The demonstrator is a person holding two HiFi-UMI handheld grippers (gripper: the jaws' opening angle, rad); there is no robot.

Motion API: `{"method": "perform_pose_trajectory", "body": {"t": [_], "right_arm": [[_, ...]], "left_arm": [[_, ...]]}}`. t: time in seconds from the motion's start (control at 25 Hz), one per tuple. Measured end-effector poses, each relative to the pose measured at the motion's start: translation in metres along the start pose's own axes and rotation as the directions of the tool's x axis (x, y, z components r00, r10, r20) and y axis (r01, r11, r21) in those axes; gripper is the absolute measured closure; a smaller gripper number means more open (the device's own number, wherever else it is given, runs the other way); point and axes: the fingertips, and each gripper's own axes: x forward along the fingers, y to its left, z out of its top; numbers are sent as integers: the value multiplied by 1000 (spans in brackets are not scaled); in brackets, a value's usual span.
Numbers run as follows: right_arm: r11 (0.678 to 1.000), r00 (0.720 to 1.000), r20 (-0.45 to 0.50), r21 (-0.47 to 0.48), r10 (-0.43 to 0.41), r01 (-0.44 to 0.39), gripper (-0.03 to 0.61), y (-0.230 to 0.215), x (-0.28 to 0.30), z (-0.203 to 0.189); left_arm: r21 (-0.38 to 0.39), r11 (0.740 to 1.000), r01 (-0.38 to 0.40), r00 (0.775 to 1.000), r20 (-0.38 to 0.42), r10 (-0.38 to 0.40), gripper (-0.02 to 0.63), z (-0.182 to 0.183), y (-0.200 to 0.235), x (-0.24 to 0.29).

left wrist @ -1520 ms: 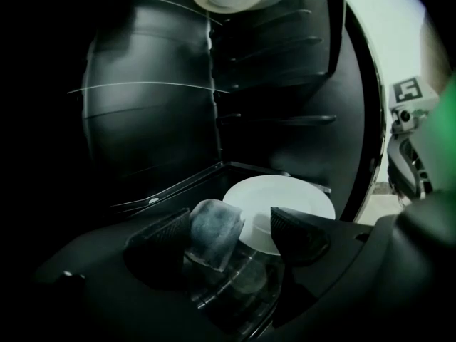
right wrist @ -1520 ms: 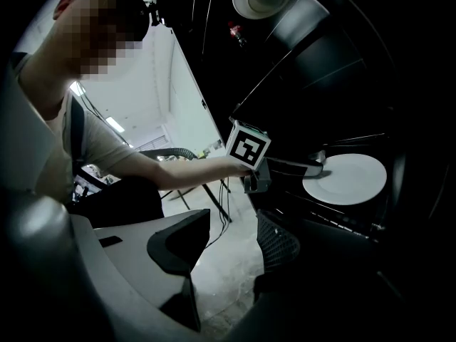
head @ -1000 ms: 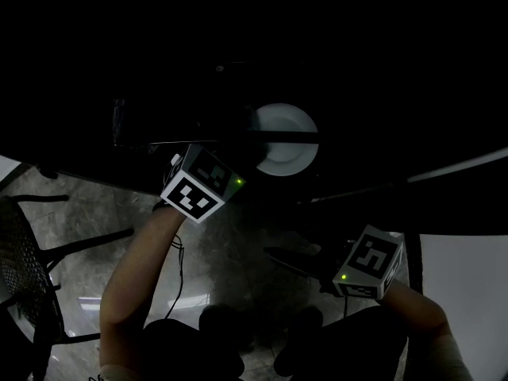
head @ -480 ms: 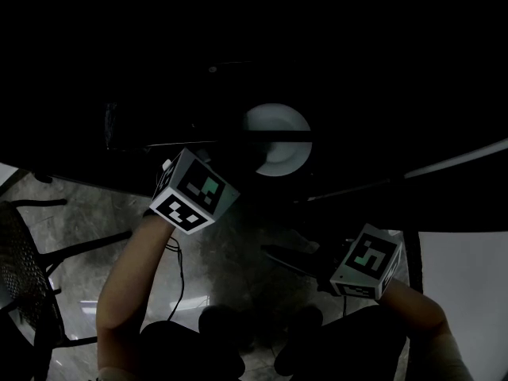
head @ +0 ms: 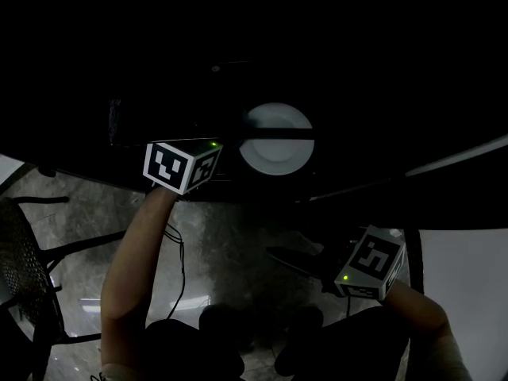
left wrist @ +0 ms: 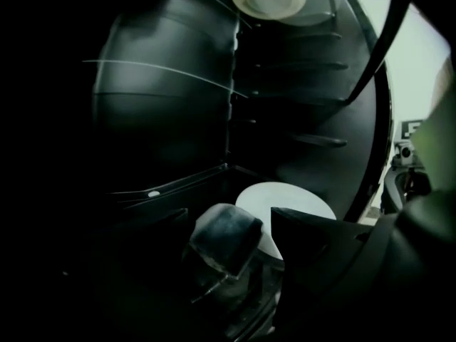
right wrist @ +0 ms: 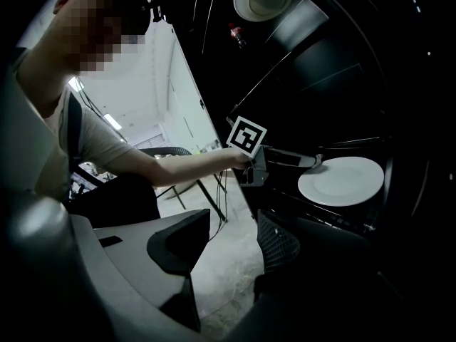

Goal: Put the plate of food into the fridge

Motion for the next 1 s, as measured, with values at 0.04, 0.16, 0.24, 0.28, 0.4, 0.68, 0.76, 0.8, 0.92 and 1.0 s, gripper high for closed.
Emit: {"method": "perform_pose_trajectory", "body": {"t": [0.04,0.16,0.24,0.28,0.4,0.68,0.76,0.8,0.92,1.0], "right_arm": [[1000,1000,1,0,4,-4,359,1,0,0],[1000,1000,-1,-4,-3,3,359,-2,1,0],[1000,1000,-3,-1,-25,25,359,-6,3,0],[999,999,1,3,-32,32,359,-7,4,1],[999,999,6,13,-37,37,359,-9,7,3],[999,1000,24,27,-17,17,359,-6,11,8],[999,999,28,31,-15,14,359,-5,12,10],[1000,1000,26,28,-14,14,359,-5,12,9],[1000,1000,16,20,-15,15,359,-5,11,6],[1000,1000,16,24,-11,11,359,-4,10,6]], "left_arm": [[10,1000,14,1000,-22,-13,272,0,-4,0],[17,998,55,997,-51,-54,272,1,-16,1],[-5,997,78,997,-17,-78,272,1,-20,5],[-13,996,89,996,-1,-89,272,1,-22,7],[3,993,122,992,14,-122,273,1,-31,11],[118,977,180,983,-54,-175,273,7,-72,10],[202,965,166,986,-57,-157,273,9,-79,9],[242,959,147,989,-51,-139,273,11,-78,8],[299,948,105,994,-41,-98,273,11,-63,2],[269,957,110,994,-55,-99,273,5,-43,-1]]}}
